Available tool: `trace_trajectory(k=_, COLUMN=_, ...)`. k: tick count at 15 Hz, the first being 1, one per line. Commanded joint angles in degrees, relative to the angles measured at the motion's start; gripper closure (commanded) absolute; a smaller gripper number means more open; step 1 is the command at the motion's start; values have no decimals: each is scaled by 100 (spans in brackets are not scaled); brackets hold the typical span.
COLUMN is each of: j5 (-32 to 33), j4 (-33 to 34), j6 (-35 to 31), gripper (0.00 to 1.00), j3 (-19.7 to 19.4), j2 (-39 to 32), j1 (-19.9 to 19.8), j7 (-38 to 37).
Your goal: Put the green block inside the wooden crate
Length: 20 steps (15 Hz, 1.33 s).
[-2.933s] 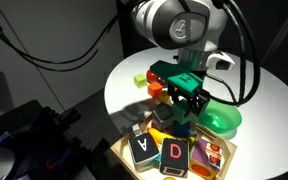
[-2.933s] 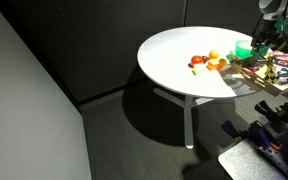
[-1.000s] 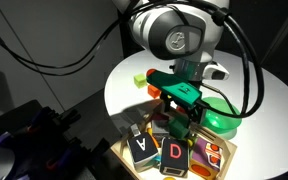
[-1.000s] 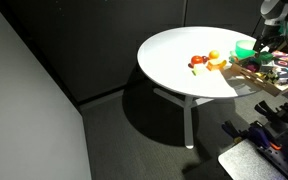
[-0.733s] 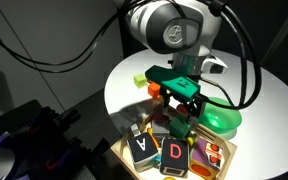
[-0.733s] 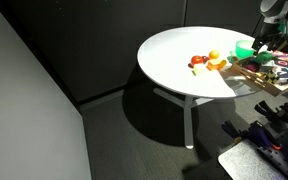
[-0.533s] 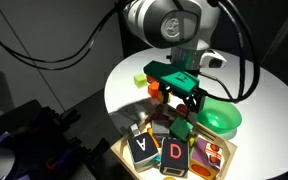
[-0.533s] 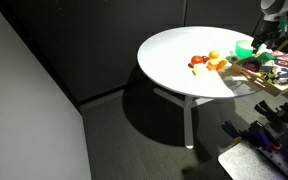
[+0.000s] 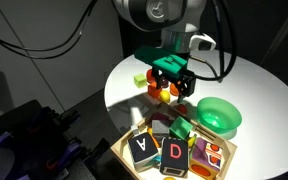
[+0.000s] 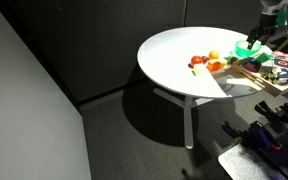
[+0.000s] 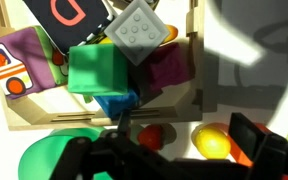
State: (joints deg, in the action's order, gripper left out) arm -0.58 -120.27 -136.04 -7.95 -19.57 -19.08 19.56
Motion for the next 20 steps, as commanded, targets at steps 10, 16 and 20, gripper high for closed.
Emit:
trace_trajectory(k=10, j5=-242, j4=-887, j6=769, gripper=0, j3=110, j2=1170, j1=626, j7=-217)
trace_trajectory(k=16, j5=-254, j4=-1144, j6=1156, gripper=0, j3=123, j2=1581, j1=894, j7=-668)
trace_trajectory(k=20, j5=-258, j4=-1443, j6=986, gripper=0, j3=145, j2=1917, j1=1044, j7=-908)
